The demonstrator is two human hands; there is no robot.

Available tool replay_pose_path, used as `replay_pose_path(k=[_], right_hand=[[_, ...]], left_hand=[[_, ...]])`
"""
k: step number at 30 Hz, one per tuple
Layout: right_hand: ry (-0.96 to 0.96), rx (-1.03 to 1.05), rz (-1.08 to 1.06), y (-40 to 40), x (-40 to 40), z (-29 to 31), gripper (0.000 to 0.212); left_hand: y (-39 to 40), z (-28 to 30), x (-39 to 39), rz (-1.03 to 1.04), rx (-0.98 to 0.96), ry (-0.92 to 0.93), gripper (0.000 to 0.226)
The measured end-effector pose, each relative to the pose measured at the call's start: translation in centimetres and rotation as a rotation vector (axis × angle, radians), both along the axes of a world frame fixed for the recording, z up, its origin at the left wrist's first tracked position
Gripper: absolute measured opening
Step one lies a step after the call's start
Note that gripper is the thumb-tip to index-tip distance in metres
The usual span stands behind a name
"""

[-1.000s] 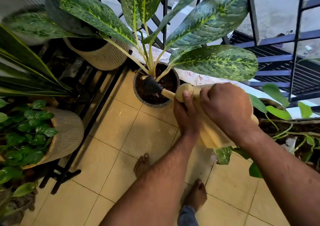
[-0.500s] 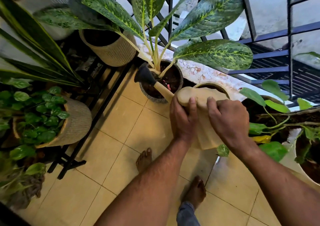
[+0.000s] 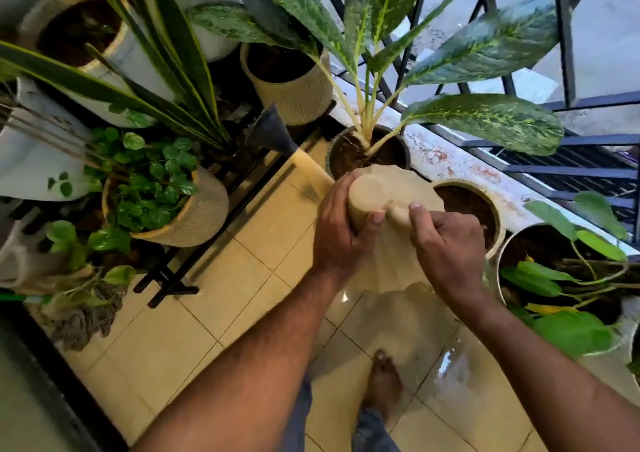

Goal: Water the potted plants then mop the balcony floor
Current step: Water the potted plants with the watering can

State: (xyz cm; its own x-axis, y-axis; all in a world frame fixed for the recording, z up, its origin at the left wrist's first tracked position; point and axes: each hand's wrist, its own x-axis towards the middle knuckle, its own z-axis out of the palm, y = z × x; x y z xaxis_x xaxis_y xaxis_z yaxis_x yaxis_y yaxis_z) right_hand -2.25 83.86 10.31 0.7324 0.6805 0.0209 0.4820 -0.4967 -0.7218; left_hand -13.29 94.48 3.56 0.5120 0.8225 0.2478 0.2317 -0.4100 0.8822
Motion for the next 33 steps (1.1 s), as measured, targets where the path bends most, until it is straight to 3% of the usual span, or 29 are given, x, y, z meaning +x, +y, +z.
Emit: replay_pose_path(k=[13,24,31,33], right_hand=[[-0.015,0.019,0.152,4.4,-11.0,0.9,0.062],[-0.048,-0.222,0.39,10.9,-26.3,3.2,0.059],[-0.296,-0.374,0.465,18.4,-34.5,5.2,0.061],[-0.362,-0.384,0.487,20.2,-36.3,5.3,0.059]], left_hand=[[2.0,0.0,-12.7,0.191,-0.086,-0.099,0.074],[4.9,0.4,-28.8,0.407,-0.243,-0.175,0.06],[9.4,0.2,-34.9,0.548,-0.418,-0.355,0.034],[10.6,0.2,-36.1,0.545,-0.483,-0.402,0.037]])
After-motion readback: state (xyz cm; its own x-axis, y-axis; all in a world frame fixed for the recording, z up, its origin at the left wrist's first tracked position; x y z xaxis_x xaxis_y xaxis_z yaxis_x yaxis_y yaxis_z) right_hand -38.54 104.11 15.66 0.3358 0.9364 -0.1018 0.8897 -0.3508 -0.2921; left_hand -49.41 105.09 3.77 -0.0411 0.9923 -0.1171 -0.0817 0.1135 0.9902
